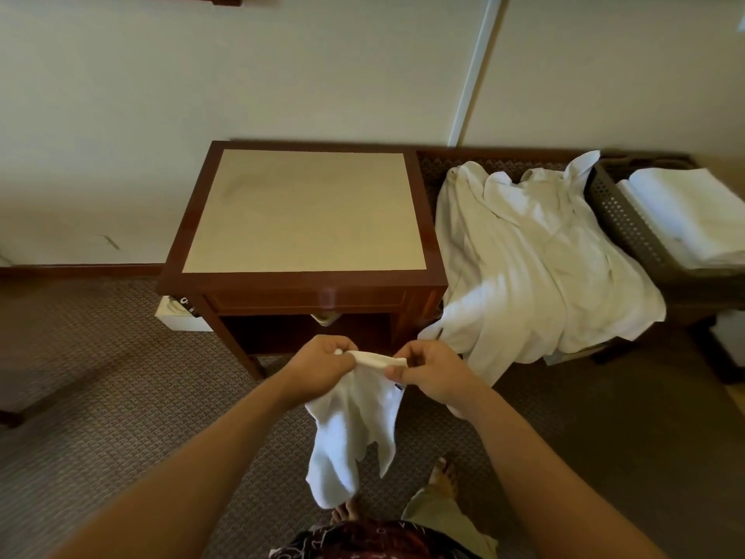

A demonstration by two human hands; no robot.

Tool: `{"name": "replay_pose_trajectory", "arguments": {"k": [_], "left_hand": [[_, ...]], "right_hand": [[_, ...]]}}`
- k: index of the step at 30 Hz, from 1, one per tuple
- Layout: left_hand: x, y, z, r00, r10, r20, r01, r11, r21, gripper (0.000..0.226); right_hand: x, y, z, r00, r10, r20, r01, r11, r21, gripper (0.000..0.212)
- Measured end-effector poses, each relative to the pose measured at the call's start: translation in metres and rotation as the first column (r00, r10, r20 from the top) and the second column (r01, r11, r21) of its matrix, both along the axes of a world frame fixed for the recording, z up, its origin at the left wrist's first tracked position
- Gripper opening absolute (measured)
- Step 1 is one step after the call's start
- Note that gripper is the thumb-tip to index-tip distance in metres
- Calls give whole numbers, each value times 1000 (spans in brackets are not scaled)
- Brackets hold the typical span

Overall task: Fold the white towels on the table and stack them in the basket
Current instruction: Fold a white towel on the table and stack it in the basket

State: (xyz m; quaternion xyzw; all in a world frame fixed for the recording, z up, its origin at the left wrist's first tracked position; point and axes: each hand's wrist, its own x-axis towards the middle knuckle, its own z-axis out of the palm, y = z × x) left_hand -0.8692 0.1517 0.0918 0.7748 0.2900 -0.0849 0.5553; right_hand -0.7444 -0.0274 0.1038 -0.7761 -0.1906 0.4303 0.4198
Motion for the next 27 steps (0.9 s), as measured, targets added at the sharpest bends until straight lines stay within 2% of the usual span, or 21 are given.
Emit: {"name": "replay_pose_trajectory", "arguments": {"k": [2,4,6,8,9,11,13,14,17,19,22,23,24,27], "left_hand": [[-1,-3,-2,996,93,5,-92,994,-58,17],[-3,-12,-7,979,201,15,-196,967,-162,10],[-4,-24,-8,956,290,35,-274,931,-240,17],[-4,-34,-6,918,392,68,-347,873,-342,13],[-5,-36,-5,904,422,75,-359,841,-404,13],[-9,-36,-4,904,415,105,-334,837,-434,31],[-14,-34,-5,944,285,168,-231,931,-283,51],[-16,-33,-5,959,210,191,-173,966,-194,52],[-16,-29,-1,960,106,261,-112,994,11,27],[-13,-24,-1,946,1,323,-83,967,240,10],[-12,-18,-8,917,-181,355,-73,800,595,23],[-12,-18,-11,907,-209,366,-80,766,638,27],[-10,-19,-10,897,-223,382,-75,773,629,26],[-10,-30,-1,899,-160,408,-44,893,448,17]], "right_hand": [[-6,0,-5,991,-137,-3,137,987,87,15],[-16,6,-6,961,-265,-76,274,949,156,11],[-27,15,-5,945,-325,-48,328,925,193,9],[-36,22,-5,933,-359,-6,352,912,212,9],[-38,24,-5,918,-396,-38,394,895,210,8],[-38,25,-4,865,-471,-176,499,847,184,7],[-34,24,-2,810,-512,-287,567,808,160,6],[-33,23,-2,795,-515,-320,581,798,159,7],[-36,19,-2,787,-484,-384,575,800,170,8],[-36,17,-6,810,-467,-355,548,818,175,9],[-36,15,-4,850,-441,-288,503,841,198,14],[-36,14,-3,856,-429,-289,494,844,209,13],[-36,13,-1,859,-414,-302,485,846,221,11],[-40,11,4,862,-353,-363,455,854,251,10]]}}
